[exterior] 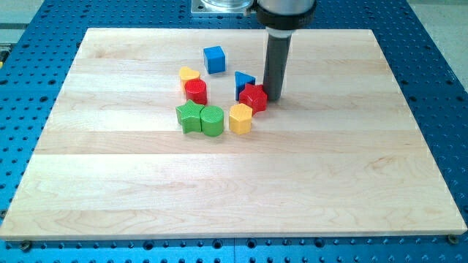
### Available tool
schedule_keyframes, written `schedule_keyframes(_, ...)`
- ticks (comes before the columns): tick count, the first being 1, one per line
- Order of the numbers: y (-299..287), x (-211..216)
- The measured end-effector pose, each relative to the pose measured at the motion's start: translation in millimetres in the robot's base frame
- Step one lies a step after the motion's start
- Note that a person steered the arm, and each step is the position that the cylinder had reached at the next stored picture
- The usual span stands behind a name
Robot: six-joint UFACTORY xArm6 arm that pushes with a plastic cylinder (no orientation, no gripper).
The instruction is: Place your hand to the right of the hexagon
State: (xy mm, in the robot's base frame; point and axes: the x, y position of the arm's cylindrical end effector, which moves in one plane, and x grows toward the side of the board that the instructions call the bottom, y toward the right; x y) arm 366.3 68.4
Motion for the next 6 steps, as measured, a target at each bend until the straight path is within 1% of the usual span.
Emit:
schedule_keyframes(1, 0.0, -28.3)
schedule_keyframes(2, 7.7, -37.4)
schedule_keyframes(3, 29.0, 1.6)
schedule_keyframes(4, 31.9, 59.7)
schedule_keyframes(5, 31.9, 99.8)
schedule_keyframes(6, 30.3, 97.6)
